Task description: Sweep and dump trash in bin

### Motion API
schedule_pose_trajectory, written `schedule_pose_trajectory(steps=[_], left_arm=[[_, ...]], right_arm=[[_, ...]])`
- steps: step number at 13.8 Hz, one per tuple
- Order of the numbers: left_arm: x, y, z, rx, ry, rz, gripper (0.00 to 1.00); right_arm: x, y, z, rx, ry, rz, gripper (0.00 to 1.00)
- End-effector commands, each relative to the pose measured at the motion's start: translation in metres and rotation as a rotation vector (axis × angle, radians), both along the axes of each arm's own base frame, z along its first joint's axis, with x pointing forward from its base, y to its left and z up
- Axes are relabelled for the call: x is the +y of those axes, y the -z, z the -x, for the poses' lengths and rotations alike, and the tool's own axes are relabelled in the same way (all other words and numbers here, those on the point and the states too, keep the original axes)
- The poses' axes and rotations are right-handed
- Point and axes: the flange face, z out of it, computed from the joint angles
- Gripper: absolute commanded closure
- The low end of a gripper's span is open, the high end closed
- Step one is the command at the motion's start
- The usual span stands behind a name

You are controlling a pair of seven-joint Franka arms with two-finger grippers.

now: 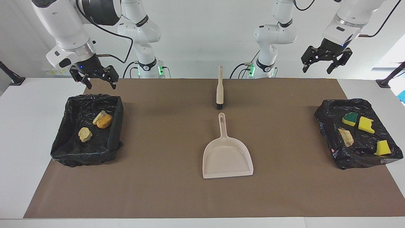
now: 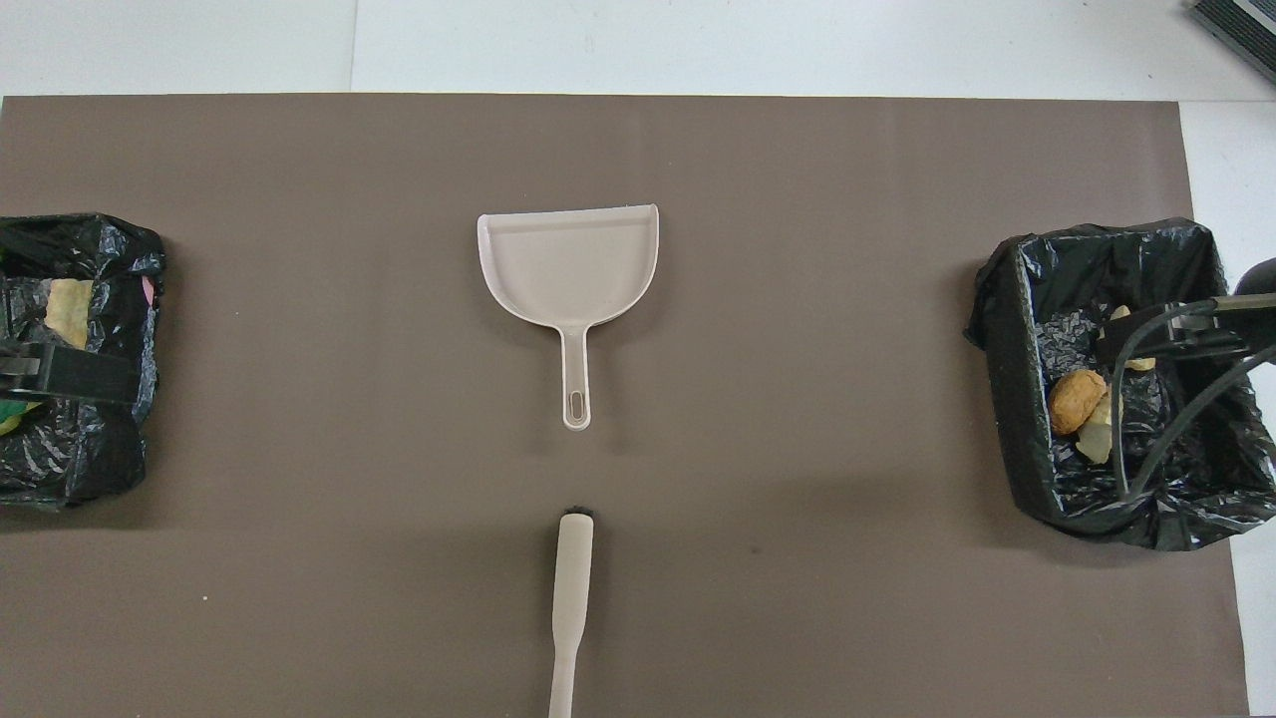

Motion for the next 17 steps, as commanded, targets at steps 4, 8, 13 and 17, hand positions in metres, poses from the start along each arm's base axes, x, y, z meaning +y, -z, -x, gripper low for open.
schedule_pose_trajectory(steps=[4,8,13,17], left_arm=[[0.004,-0.011,-0.015,0.007,-0.007,0.007,0.0],[0.007,-0.011,-0.013,0.01,-0.023,0.006,0.0],[0.008,-0.011,-0.013,0.011,-0.018,-0.003,0.0],[0.008,-0.009,-0.012,0.014,-0.015,-0.003,0.0]], right_arm=[[0.003,0.001,0.015,0.101,0.008,-0.018,0.0],[-0.007,0.001,0.021,0.131,0.03,-0.008,0.0],[0.001,0.001,0.02,0.127,0.011,-0.019,0.0],[0.0,-0.002,0.003,0.022,0.022,-0.016,0.0]])
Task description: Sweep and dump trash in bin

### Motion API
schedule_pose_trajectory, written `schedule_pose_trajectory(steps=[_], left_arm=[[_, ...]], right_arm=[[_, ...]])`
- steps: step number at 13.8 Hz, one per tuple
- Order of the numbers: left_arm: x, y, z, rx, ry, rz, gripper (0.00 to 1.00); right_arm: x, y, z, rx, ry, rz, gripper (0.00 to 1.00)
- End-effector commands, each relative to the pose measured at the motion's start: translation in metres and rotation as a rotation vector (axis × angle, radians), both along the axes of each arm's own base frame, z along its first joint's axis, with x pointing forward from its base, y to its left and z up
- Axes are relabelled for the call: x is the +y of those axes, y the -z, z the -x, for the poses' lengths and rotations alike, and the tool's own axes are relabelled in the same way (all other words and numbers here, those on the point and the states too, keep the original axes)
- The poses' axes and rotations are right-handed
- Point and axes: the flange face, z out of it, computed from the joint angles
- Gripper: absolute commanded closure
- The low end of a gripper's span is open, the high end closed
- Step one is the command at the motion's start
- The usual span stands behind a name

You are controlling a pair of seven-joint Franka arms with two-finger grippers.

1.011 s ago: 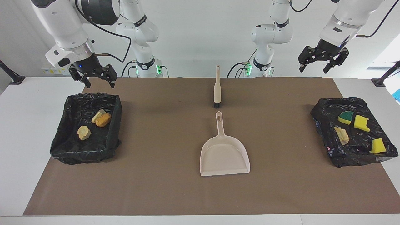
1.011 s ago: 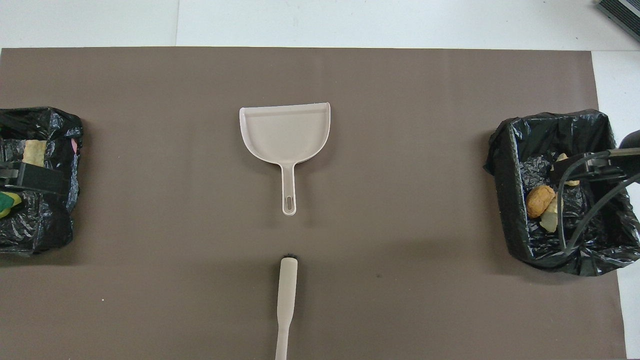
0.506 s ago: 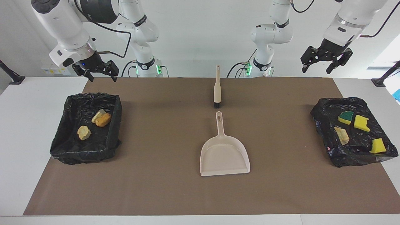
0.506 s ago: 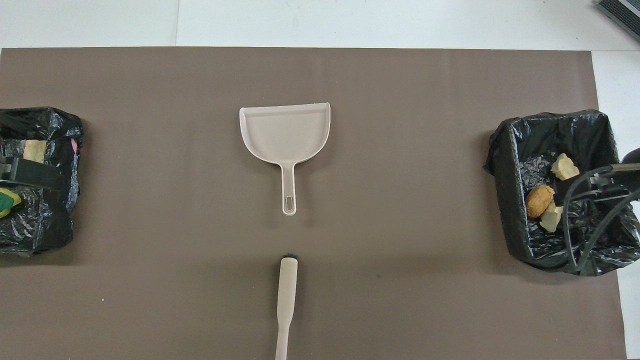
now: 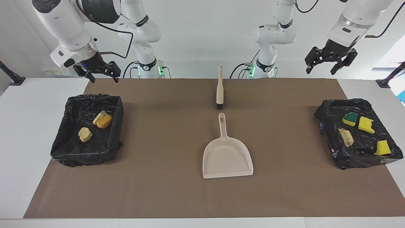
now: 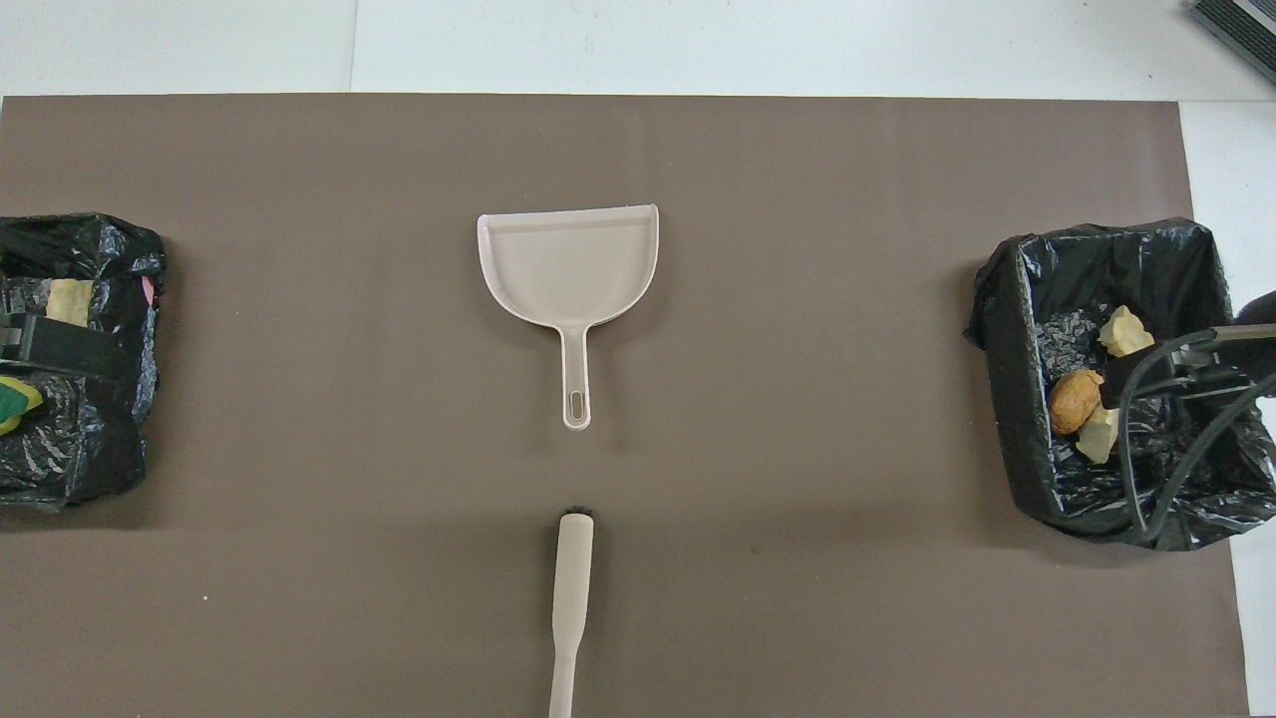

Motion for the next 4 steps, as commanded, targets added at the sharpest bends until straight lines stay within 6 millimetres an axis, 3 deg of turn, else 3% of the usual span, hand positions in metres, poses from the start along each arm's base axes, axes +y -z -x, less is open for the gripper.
schedule_pose_trajectory(steps=[1,4], left_arm=[[0.002,-0.0035,0.0025,0.011,0.003,-0.002,0.0],[0.0021,-0.0037,0.0035,0.01,0.005,-0.002,0.0]], right_arm=[[-0.0005,-0.0056,-0.0145,-0.099,0.018,-0.01,0.0],[-0.0009,-0.0067,-0.0189,-0.128,0.019,-0.008,0.0]])
